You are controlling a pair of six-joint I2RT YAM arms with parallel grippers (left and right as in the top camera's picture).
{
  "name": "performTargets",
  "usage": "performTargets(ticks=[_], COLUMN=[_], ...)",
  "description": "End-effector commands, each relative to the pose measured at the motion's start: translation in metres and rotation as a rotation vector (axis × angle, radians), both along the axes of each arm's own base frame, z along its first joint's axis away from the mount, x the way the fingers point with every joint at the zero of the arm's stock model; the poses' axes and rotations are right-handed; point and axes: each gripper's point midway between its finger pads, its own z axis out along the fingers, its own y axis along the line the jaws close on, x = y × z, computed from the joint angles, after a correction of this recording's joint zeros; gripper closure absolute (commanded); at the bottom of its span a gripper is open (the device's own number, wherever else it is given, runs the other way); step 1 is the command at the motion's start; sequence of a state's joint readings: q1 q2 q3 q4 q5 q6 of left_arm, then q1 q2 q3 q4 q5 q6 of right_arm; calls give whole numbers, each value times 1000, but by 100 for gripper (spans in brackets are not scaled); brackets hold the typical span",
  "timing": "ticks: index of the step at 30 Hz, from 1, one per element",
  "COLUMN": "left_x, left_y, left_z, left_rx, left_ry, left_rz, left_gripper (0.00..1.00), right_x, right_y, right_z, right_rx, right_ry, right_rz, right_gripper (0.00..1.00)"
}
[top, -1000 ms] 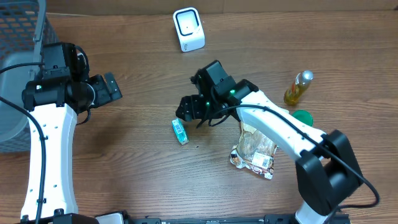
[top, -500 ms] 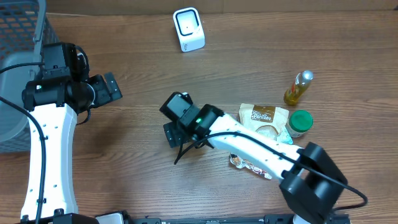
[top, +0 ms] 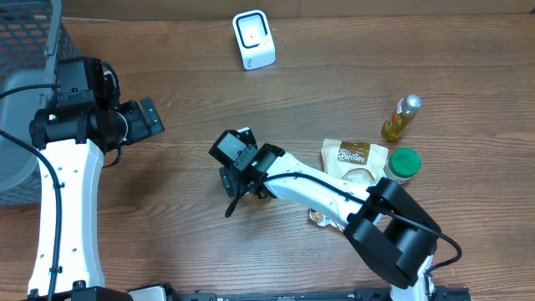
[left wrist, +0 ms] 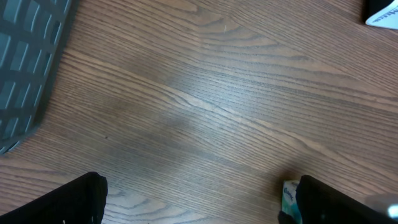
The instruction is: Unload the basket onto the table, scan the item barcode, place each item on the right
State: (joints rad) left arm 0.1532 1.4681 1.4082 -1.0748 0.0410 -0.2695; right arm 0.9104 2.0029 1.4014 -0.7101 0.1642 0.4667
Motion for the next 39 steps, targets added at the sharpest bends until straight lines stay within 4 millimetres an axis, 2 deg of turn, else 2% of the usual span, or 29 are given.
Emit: performTargets(ticks=[1,9,10,12,13,18,21,27,29,30,32,36,39], left_x=[2,2,2,2,2,2,2,2,2,2,2,2,2], left_y=[0,0,0,0,0,0,0,0,0,0,0,0,0], left_z=[8,8,8,8,8,8,8,8,8,8,8,8,8], left_rx=[-8,-8,-8,-8,-8,-8,-8,-8,-8,-8,-8,-8,-8], left_ry=[-24,-24,-25,-24,-24,-24,-24,-24,-24,-25,-24,-24,-25], left_rz=[6,5,5,5,5,5,5,5,6,5,6,5,5], left_gripper=[1,0,1,1,1,1,0,0,1,1,1,1,0], right_x=[1,3,4,3,3,1,-2,-5,-6,-6,-5,4,15], right_y=[-2,1,1,0,0,-4,-10,-19,-20,-20,-19,-11,-6], right_z=[-15,-31,-32,-33,-33,-34,-35,-37,-37,-37,-37,-34,-30], right_rx=[-29,-36,-37,-39,-39,-55,-79,-120,-124,-123,-120,-87,-71], right_ry=[6,12,12,14,14,25,39,49,52,52,49,7,-48], right_rz=[-8,-8,-8,-9,-8,-8,-11,-18,-18,-17,-18,-21,-33], right_gripper=[18,28,30,46,50,61,76,84,83,76,50,42,41])
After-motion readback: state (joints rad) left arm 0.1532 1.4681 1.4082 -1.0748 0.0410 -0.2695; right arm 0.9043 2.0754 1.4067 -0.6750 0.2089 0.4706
